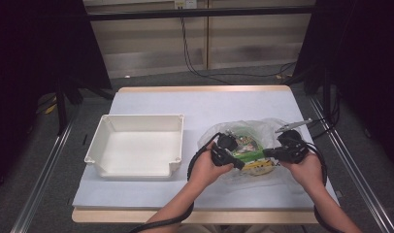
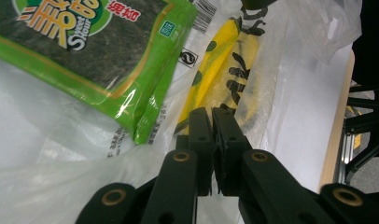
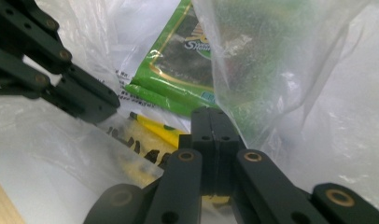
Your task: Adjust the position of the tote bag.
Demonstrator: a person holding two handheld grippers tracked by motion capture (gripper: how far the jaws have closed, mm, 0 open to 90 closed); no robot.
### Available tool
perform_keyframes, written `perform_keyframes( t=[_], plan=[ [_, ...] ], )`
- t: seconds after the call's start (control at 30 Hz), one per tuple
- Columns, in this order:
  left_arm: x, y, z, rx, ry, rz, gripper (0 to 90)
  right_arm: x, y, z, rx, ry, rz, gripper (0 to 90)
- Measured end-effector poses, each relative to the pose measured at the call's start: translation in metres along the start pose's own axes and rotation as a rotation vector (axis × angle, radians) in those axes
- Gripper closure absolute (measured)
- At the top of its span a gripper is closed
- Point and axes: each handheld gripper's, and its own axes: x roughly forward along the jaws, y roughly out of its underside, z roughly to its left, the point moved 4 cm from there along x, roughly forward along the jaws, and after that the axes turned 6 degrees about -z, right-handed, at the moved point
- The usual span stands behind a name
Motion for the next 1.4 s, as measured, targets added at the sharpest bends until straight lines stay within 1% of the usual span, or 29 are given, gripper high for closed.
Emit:
perform_keyframes(
  t=[0.07, 0.1, 0.13, 0.2, 0.3, 0.33, 0.37, 0.4, 0.43, 0.5, 0.53, 0.57, 0.63, 0.67, 0.7, 0.77, 0.8, 0.87, 0.9, 0.93, 0.97, 1.0, 1.03, 1.1, 1.13, 1.27, 1.3, 1.33, 1.4],
  plan=[
    [0.003, -0.001, 0.000, 0.010, -0.002, -0.001, 83.8, 0.002, -0.001, 0.000, -0.001, -0.001, -0.004, 90.0],
    [0.005, -0.002, -0.001, 0.015, 0.009, -0.015, 82.9, 0.002, -0.002, -0.001, -0.001, 0.002, -0.005, 90.0],
    [0.007, -0.003, -0.002, 0.019, 0.009, -0.026, 80.4, 0.002, -0.003, -0.001, 0.001, 0.003, -0.004, 90.0],
    [0.013, -0.007, -0.004, 0.051, -0.014, -0.055, 69.3, 0.003, -0.004, -0.002, 0.001, 0.007, -0.010, 90.0],
    [0.020, -0.010, -0.005, 0.055, -0.005, -0.073, 64.6, 0.001, -0.005, -0.004, 0.002, 0.014, -0.015, 90.0],
    [0.023, -0.011, -0.005, 0.058, -0.014, -0.079, 62.0, 0.001, -0.005, -0.005, 0.008, 0.016, -0.022, 90.0],
    [0.027, -0.011, -0.004, 0.074, -0.030, -0.064, 60.2, 0.000, -0.005, -0.005, 0.010, 0.018, -0.025, 90.0],
    [0.031, -0.011, -0.004, 0.063, -0.034, -0.077, 56.3, 0.000, -0.005, -0.006, 0.014, 0.021, -0.025, 90.0],
    [0.035, -0.011, -0.004, 0.058, -0.020, -0.077, 54.9, 0.000, -0.005, -0.006, 0.013, 0.021, -0.024, 90.0],
    [0.040, -0.011, -0.005, 0.066, -0.033, -0.074, 53.9, 0.000, -0.005, -0.007, 0.014, 0.027, -0.017, 90.0],
    [0.043, -0.010, -0.005, 0.075, -0.033, -0.072, 51.9, 0.001, -0.004, -0.007, 0.015, 0.027, -0.016, 90.0],
    [0.046, -0.010, -0.005, 0.070, -0.038, -0.073, 48.5, 0.001, -0.004, -0.008, 0.014, 0.018, -0.018, 90.0],
    [0.051, -0.009, -0.006, 0.074, -0.034, -0.085, 46.4, 0.002, -0.003, -0.008, 0.014, 0.030, -0.011, 90.0],
    [0.051, -0.009, -0.006, 0.080, -0.033, -0.082, 46.7, 0.002, -0.003, -0.008, 0.015, 0.024, -0.014, 90.0],
    [0.051, -0.009, -0.007, 0.090, -0.045, -0.077, 46.5, 0.002, -0.003, -0.009, 0.015, 0.026, -0.015, 90.0],
    [0.052, -0.008, -0.009, 0.122, -0.071, -0.070, 48.1, 0.002, -0.003, -0.010, 0.019, 0.032, -0.025, 90.0],
    [0.051, -0.008, -0.009, 0.138, -0.083, -0.061, 51.5, 0.002, -0.003, -0.010, 0.019, 0.030, -0.024, 90.0],
    [0.050, -0.007, -0.010, 0.145, -0.094, -0.037, 62.3, 0.002, -0.003, -0.010, 0.020, 0.034, -0.018, 90.0],
    [0.049, -0.006, -0.010, 0.139, -0.103, -0.033, 68.3, 0.002, -0.003, -0.010, 0.017, 0.036, -0.013, 90.0],
    [0.049, -0.006, -0.010, 0.117, -0.094, -0.022, 78.9, 0.003, -0.003, -0.010, 0.017, 0.037, -0.011, 90.0],
    [0.049, -0.005, -0.011, 0.071, -0.068, -0.007, 86.4, 0.003, -0.002, -0.010, 0.021, 0.038, -0.008, 90.0],
    [0.049, -0.004, -0.011, 0.050, -0.044, 0.000, 90.0, 0.004, -0.002, -0.010, 0.020, 0.038, -0.013, 90.0],
    [0.048, -0.002, -0.013, 0.045, -0.023, 0.006, 90.0, 0.004, -0.002, -0.009, 0.021, 0.035, -0.018, 90.0],
    [0.046, -0.001, -0.016, 0.051, -0.015, 0.036, 90.0, 0.005, -0.003, -0.009, 0.020, 0.036, -0.013, 90.0],
    [0.046, 0.002, -0.020, 0.048, 0.011, 0.049, 90.0, 0.005, -0.003, -0.009, 0.018, 0.035, -0.013, 90.0],
    [0.042, 0.009, -0.027, 0.065, 0.068, 0.085, 90.0, 0.009, -0.004, -0.011, 0.012, 0.051, 0.004, 90.0],
    [0.040, 0.012, -0.028, 0.079, 0.076, 0.087, 90.0, 0.010, -0.004, -0.012, 0.013, 0.047, 0.001, 90.0],
    [0.040, 0.013, -0.029, 0.068, 0.080, 0.090, 90.0, 0.011, -0.004, -0.014, 0.016, 0.057, 0.002, 90.0],
    [0.037, 0.016, -0.029, 0.077, 0.096, 0.103, 90.0, 0.013, -0.005, -0.017, 0.020, 0.066, 0.009, 90.0]
  ],
)
